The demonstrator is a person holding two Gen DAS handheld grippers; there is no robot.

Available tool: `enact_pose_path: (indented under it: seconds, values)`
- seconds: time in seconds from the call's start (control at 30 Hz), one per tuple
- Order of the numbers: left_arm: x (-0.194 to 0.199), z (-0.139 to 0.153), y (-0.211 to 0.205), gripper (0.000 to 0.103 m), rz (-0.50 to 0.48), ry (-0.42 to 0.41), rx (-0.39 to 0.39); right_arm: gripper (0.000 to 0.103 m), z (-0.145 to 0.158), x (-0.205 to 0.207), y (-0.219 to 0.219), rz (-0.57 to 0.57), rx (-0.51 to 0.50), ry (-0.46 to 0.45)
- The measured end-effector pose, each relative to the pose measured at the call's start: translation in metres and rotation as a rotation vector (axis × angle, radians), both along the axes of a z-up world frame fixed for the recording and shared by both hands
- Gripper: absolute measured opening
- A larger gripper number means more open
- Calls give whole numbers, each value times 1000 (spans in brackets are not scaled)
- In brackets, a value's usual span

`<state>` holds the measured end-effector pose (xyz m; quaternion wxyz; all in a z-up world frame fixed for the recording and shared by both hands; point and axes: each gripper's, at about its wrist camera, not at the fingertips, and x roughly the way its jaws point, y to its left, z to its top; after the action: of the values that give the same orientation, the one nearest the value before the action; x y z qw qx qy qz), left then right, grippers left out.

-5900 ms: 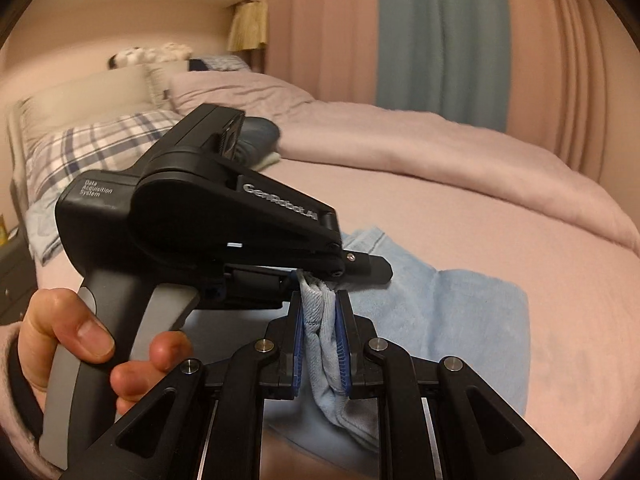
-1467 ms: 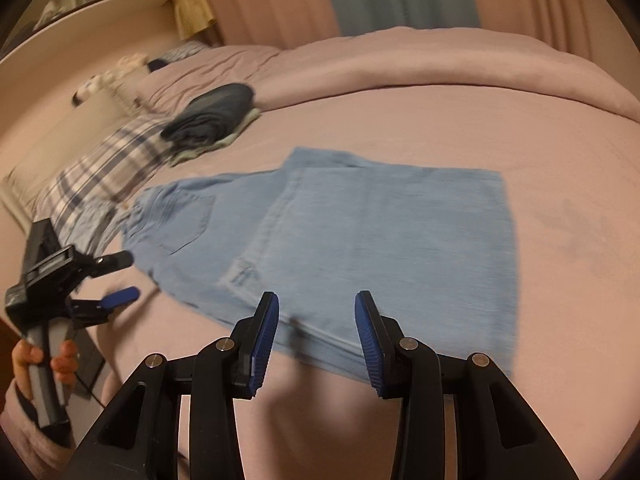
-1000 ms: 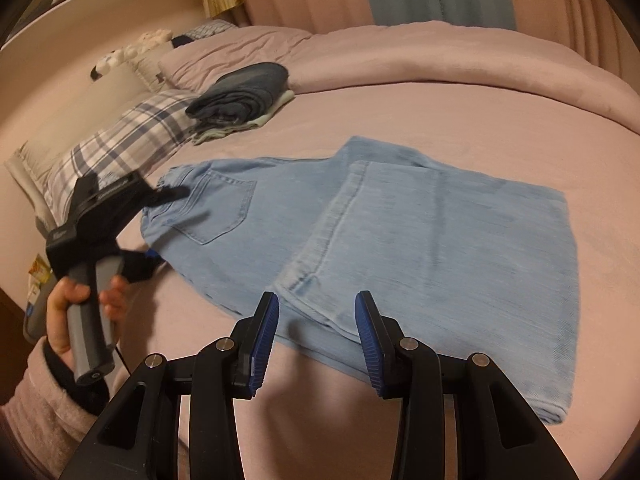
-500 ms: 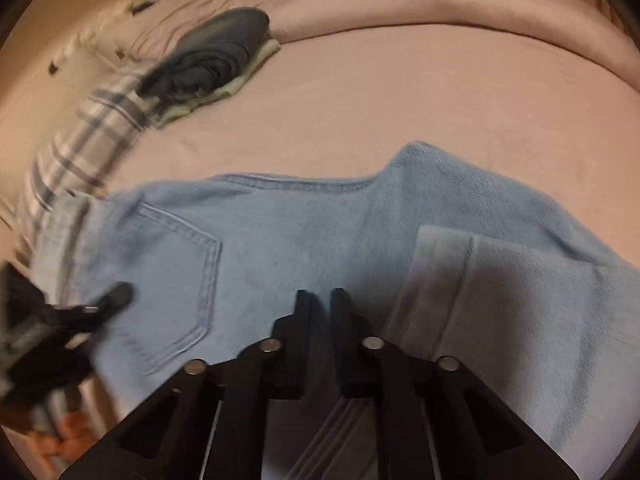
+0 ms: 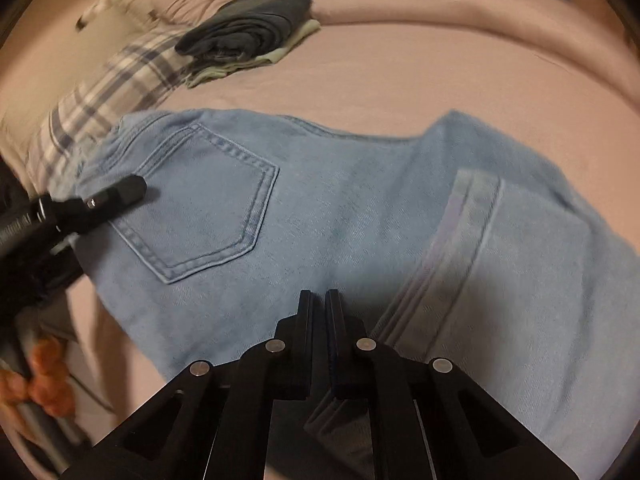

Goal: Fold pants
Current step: 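Grasp the elastic cuffs with the left tool and lift them up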

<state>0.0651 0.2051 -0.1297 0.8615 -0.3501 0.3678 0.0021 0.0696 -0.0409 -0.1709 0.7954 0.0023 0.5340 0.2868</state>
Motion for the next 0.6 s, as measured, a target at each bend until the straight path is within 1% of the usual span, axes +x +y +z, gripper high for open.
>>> enact_pose_path:
  seconds: [0.03,0.1,0.17,0.2,0.23,0.27,0.33,0.4,0.43,0.47,0.5,0.53,0.57,0.6]
  values:
    - [0,2,0,23,-6,-2,8,7,3,-3,-3,-2,16,13]
    - [2,4,-3,23,-12,-1,23,7,11,-23,-9,11,41,-10]
    - [4,3,-5,22,-18,6,21,7,1,-34,-5,34,25,7]
    - [5,4,-8,22,-16,8,29,6,-7,-39,-4,45,18,-18]
    - [5,5,-10,21,-13,6,47,6,-9,-37,-5,48,32,-38]
    - [5,7,-11,21,-12,1,50,6,-10,-36,-9,35,59,-29]
    - [4,13,-12,21,-10,-11,48,6,-7,-31,-20,-11,128,44]
    - [3,22,-17,21,-25,-29,62,7,1,-34,-32,-40,174,57]
    - [2,26,-21,21,-34,-40,73,9,7,-37,-42,-60,203,35]
    - [1,33,-28,21,-49,-57,98,19,10,-38,-51,-78,217,23]
    - [0,37,-33,21,-59,-67,109,24,12,-38,-65,-114,258,26]
    - [0,44,-43,21,-82,-91,130,25,11,-37,-77,-145,314,52]
    - [-1,49,-51,21,-99,-107,154,31,9,-36,-85,-174,352,75]
    - [-1,53,-58,21,-113,-117,174,45,6,-35,-96,-214,380,95]
